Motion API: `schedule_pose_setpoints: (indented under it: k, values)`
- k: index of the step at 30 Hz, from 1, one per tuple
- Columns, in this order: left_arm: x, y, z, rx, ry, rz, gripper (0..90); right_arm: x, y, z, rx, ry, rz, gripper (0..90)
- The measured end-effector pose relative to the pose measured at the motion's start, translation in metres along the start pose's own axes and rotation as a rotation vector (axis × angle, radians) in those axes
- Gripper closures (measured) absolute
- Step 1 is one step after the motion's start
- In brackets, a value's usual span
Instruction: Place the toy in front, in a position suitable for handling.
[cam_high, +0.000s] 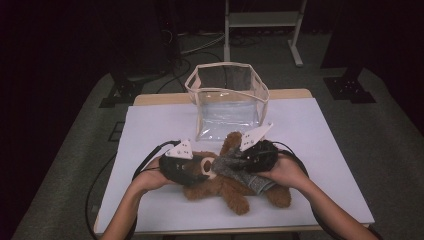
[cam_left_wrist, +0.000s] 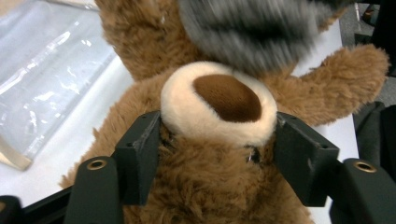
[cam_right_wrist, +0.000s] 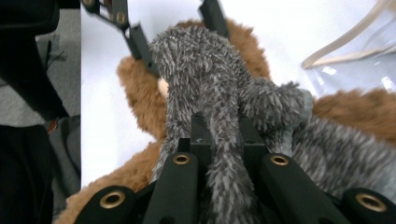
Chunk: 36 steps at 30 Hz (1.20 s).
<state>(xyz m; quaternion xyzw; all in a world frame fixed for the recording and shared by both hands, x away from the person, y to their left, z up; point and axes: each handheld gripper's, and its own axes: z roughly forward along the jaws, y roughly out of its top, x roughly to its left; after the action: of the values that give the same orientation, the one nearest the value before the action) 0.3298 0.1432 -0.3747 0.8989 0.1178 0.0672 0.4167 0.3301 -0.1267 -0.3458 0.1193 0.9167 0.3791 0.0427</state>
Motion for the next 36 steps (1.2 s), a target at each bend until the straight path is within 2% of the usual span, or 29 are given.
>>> schedule_pose_setpoints:
  k: [1, 2, 5, 8, 10, 13, 16, 17, 20, 25, 31, 32, 36]
  values:
    - [0.001, 0.002, -0.001, -0.005, 0.005, -0.004, 33.5, 0.0, 0.0, 0.0, 0.0, 0.0, 0.0, 80.5]
    - [0.001, 0.003, -0.001, -0.007, 0.008, -0.009, 29.0, 0.001, -0.004, 0.003, 0.002, 0.015, 0.003, 80.5]
    - [0.0, 0.004, 0.003, 0.003, -0.007, 0.001, 31.4, 0.002, -0.005, 0.002, -0.006, 0.028, 0.014, 80.4]
    - [-0.002, 0.001, 0.005, 0.012, -0.016, -0.002, 33.5, 0.0, -0.003, -0.002, -0.004, 0.015, 0.007, 80.4]
    - [-0.005, -0.001, 0.004, 0.022, -0.028, 0.008, 34.4, -0.004, 0.002, -0.009, -0.014, -0.013, 0.003, 80.4]
    - [-0.006, -0.001, 0.003, 0.028, -0.028, 0.019, 34.4, -0.008, 0.003, -0.012, -0.018, -0.023, 0.004, 80.4]
    - [-0.005, 0.004, 0.001, 0.029, -0.019, 0.029, 33.2, -0.011, 0.001, -0.009, -0.002, -0.012, 0.019, 80.4]
    - [-0.005, 0.006, 0.0, 0.02, -0.015, 0.037, 29.7, -0.01, -0.001, -0.005, 0.007, 0.01, 0.02, 80.4]
    - [-0.006, 0.01, 0.004, 0.031, -0.033, 0.055, 29.2, -0.008, -0.002, -0.003, 0.008, 0.033, 0.025, 80.3]
    - [-0.008, 0.006, 0.006, 0.035, -0.046, 0.05, 33.1, -0.009, -0.003, -0.006, 0.001, 0.03, 0.014, 80.3]
    - [-0.01, 0.005, 0.005, 0.041, -0.05, 0.063, 33.6, -0.019, -0.013, -0.02, -0.013, 0.006, 0.047, 80.2]
    - [-0.01, 0.007, 0.004, 0.031, -0.057, 0.055, 33.2, -0.021, -0.017, -0.021, -0.019, 0.016, 0.07, 80.3]
    - [-0.009, 0.012, 0.002, 0.033, -0.064, 0.067, 33.2, -0.018, -0.026, -0.02, -0.026, 0.049, 0.092, 80.4]
